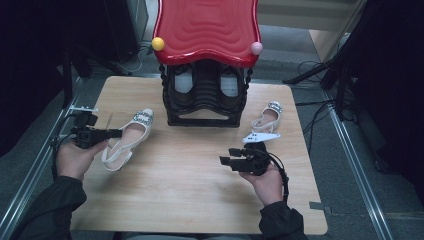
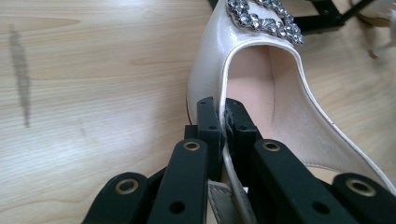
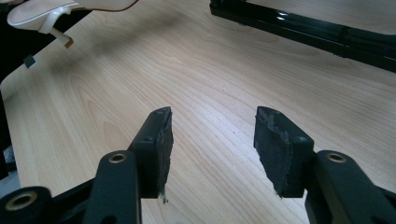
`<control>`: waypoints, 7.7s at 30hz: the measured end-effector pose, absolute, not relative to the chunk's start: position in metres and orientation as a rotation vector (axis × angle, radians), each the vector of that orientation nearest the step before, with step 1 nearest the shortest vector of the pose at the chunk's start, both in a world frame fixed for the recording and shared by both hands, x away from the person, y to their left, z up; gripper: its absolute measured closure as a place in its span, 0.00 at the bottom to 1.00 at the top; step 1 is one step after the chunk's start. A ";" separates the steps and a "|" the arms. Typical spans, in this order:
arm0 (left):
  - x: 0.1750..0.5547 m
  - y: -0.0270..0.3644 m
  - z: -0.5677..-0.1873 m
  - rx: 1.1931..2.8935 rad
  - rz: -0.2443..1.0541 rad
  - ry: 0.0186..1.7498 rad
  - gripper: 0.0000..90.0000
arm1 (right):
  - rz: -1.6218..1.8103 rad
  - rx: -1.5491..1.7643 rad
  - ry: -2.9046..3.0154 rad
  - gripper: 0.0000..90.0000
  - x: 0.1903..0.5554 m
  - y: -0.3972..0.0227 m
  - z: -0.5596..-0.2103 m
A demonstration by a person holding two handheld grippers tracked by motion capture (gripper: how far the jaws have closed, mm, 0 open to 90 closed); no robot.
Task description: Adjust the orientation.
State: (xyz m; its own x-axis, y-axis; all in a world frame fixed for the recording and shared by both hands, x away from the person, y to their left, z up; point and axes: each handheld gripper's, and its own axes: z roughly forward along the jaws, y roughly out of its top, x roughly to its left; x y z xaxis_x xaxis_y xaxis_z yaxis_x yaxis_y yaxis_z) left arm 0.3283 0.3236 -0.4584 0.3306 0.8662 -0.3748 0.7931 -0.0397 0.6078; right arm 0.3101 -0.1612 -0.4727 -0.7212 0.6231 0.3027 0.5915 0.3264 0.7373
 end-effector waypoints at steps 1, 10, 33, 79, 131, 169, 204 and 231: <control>0.328 0.324 -0.458 1.833 0.121 1.469 0.97 | 1.381 1.159 2.529 0.53 0.310 -0.161 -0.473; 0.316 0.303 -0.456 1.868 0.089 1.425 0.97 | 1.376 1.141 2.537 0.53 0.312 -0.158 -0.473; 0.312 0.216 -0.458 2.024 -0.043 1.202 0.97 | 1.356 1.150 2.520 0.53 0.302 -0.159 -0.476; 0.340 0.166 -0.504 2.127 -0.127 1.167 0.87 | 1.331 1.169 2.495 0.54 0.290 -0.160 -0.488; 0.307 0.239 -0.467 2.040 -0.024 1.155 0.42 | 1.278 1.112 2.589 1.00 0.294 -0.085 -0.531; 0.286 0.249 -0.470 2.029 -0.031 1.155 0.50 | 1.244 1.169 2.585 1.00 0.325 -0.077 -0.535; 0.302 0.234 -0.473 2.054 -0.059 1.068 0.43 | 1.241 1.245 2.499 0.64 0.335 -0.124 -0.507; 0.303 0.222 -0.473 2.052 -0.116 1.019 0.43 | 1.230 1.380 2.363 0.66 0.364 -0.176 -0.500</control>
